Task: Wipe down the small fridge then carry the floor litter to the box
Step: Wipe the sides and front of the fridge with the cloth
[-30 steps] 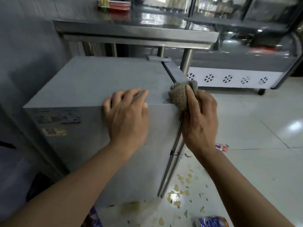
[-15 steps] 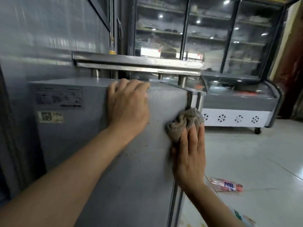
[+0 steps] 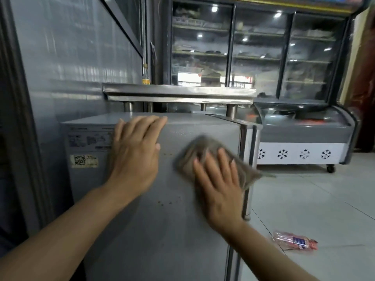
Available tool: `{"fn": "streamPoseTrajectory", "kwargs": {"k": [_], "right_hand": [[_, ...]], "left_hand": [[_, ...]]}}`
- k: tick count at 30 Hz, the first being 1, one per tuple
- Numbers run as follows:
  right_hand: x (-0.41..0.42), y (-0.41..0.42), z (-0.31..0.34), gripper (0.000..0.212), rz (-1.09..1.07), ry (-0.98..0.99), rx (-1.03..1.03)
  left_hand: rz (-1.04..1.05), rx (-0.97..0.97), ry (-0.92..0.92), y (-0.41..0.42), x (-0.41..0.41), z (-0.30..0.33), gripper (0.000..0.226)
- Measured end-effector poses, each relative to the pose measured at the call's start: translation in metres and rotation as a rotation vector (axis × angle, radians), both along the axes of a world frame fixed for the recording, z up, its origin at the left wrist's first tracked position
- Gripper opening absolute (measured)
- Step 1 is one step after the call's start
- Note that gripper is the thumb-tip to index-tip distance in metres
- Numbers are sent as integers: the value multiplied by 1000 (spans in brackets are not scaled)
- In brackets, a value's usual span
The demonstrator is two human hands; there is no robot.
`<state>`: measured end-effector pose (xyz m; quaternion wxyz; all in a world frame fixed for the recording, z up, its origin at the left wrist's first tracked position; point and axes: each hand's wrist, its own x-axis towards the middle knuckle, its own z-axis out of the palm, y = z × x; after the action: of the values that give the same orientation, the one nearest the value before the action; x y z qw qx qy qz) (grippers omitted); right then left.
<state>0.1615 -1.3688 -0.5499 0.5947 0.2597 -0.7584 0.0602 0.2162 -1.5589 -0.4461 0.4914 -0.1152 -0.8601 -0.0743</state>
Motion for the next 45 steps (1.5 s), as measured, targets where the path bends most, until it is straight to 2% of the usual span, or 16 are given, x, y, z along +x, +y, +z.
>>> {"fn": "streamPoseTrajectory", "kwargs": {"k": [2,4,8,10,12,14,18,20,23,28,30,34,36,39,43,45], "right_hand": [[7,1,-37,59,-20,-48,159],[14,0,-44,65,-39,-70,190],[14,-27,28,62,-4,-36,37],[8,-50,70,59,-17,-1,-73],[7,-67,81,58,-36,11,-121],[10,-73,55,58,-12,3,-25],[21,-63,-26,64,-11,-40,400],[24,-60,-30,67,-14,-50,467],[25,-71,11,68,25,-40,384],[20,-119,84,59,31,-30,4],[21,-125,68,61,37,-27,36],[29,-111,0,55,83,-32,371],[30,-106,-6,52,92,-56,428],[32,-114,22,57,116,-66,393],[32,-155,83,59,89,15,199],[31,-174,92,58,66,35,116]], "left_hand": [[-2,21,-21,1,3,0,53],[-16,9,-48,0,6,3,51],[-26,-42,-48,-23,8,10,49],[32,50,-24,-43,9,12,41],[75,143,18,-63,11,8,37],[79,145,37,-74,14,1,43],[26,152,19,-74,20,-2,50],[-12,149,18,-78,22,-1,51],[-40,169,35,-93,23,-2,51],[-122,348,21,-117,19,-5,50],[-202,398,12,-115,20,-10,53],[-354,581,-5,-111,27,-21,59],[-455,676,-71,-113,32,-29,63],[-504,765,-116,-121,35,-40,63],[-499,819,-111,-134,33,-47,54],[-499,842,-92,-138,32,-51,50]]}}
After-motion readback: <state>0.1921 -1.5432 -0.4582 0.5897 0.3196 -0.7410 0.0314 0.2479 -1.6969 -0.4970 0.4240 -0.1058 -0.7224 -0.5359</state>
